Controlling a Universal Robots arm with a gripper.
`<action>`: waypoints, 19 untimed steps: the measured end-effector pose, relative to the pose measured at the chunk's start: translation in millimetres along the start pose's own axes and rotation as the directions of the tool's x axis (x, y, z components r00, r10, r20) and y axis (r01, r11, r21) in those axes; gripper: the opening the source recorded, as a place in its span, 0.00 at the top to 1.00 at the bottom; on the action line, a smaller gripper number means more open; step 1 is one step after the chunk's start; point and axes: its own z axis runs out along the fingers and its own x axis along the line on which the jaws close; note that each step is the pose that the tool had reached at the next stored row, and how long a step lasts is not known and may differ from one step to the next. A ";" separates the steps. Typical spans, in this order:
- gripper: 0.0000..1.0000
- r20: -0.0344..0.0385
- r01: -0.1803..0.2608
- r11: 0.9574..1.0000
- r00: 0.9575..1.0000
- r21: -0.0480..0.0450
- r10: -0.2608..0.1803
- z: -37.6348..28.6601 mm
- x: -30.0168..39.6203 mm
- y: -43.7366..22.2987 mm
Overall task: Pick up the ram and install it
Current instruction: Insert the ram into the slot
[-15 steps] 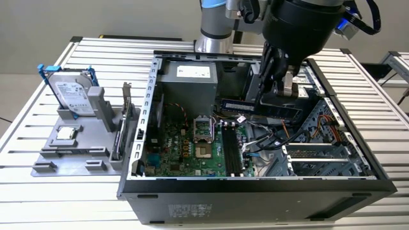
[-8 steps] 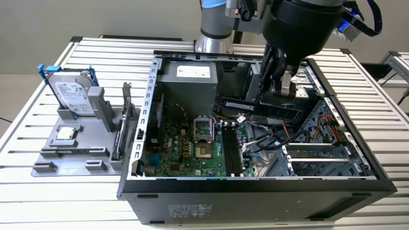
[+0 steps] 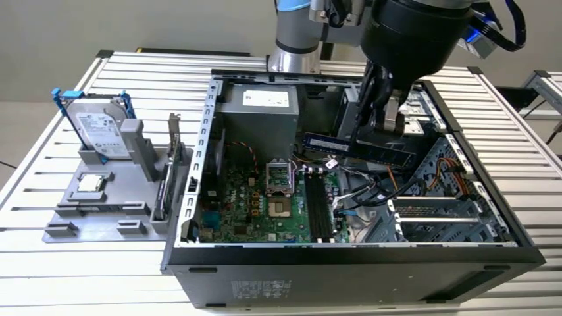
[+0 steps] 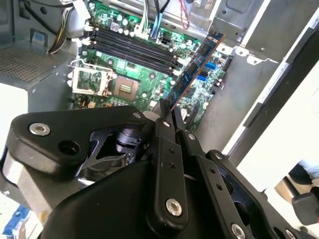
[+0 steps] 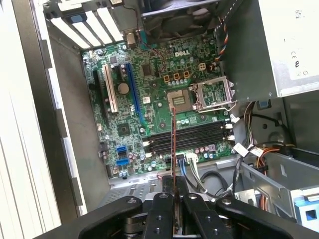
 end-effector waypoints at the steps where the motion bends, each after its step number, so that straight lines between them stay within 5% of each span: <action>1: 1.00 0.000 -0.004 1.000 1.000 0.000 0.004 0.0 0.0 0.0; 19: 1.00 0.002 -0.069 0.998 0.998 -0.001 0.069 0.0 0.0 0.0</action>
